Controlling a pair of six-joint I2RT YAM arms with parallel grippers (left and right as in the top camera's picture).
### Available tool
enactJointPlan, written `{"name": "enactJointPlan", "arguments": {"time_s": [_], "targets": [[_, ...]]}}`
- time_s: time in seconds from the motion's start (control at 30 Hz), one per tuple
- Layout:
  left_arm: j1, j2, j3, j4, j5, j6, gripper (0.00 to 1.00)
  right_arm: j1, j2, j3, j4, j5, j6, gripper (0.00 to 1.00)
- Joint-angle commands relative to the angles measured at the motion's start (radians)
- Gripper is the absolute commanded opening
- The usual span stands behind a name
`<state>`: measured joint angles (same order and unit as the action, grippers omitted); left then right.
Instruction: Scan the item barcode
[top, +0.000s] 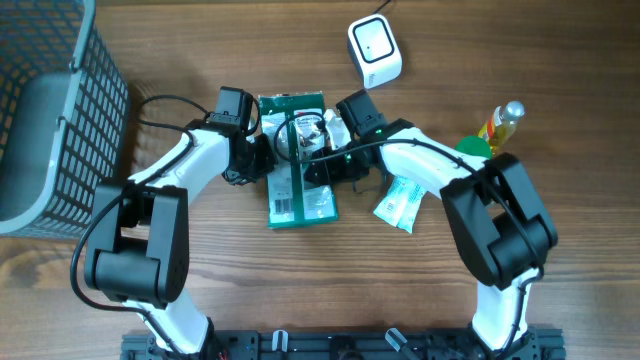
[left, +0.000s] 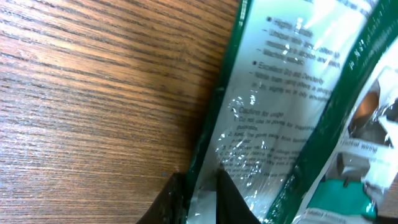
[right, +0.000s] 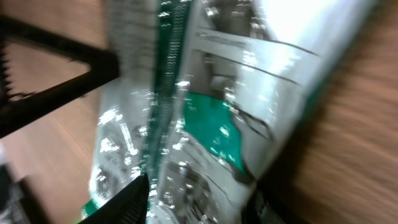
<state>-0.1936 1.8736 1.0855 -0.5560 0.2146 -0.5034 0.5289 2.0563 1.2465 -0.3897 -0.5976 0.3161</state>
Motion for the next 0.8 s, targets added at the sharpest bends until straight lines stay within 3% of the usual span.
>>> {"name": "enactJointPlan", "arguments": {"time_s": [0.0, 0.33, 0.47, 0.53, 0.6, 0.73, 0.77], "targets": [[-0.001, 0.04, -0.039, 0.0, -0.026, -0.006, 0.11, 0.008, 0.094, -0.011, 0.021, -0.149, 0.03, 0.5], [-0.001, 0.04, -0.039, 0.0, -0.027, -0.006, 0.11, 0.008, 0.113, -0.081, 0.215, -0.145, 0.2, 0.49], [-0.001, 0.04, -0.039, 0.0, -0.034, -0.006, 0.11, 0.008, 0.113, -0.115, 0.275, -0.144, 0.207, 0.49], [-0.001, 0.04, -0.039, 0.0, -0.034, -0.006, 0.11, 0.008, 0.113, -0.123, 0.284, -0.144, 0.207, 0.37], [-0.001, 0.04, -0.039, 0.0, -0.034, -0.006, 0.12, 0.008, 0.113, -0.123, 0.285, -0.143, 0.206, 0.18], [-0.001, 0.04, -0.038, 0.006, -0.034, -0.006, 0.13, 0.008, 0.113, -0.123, 0.278, -0.091, 0.201, 0.07], [0.0, 0.039, -0.037, 0.008, -0.034, -0.006, 0.04, 0.008, 0.113, -0.123, 0.276, -0.087, 0.179, 0.05]]}}
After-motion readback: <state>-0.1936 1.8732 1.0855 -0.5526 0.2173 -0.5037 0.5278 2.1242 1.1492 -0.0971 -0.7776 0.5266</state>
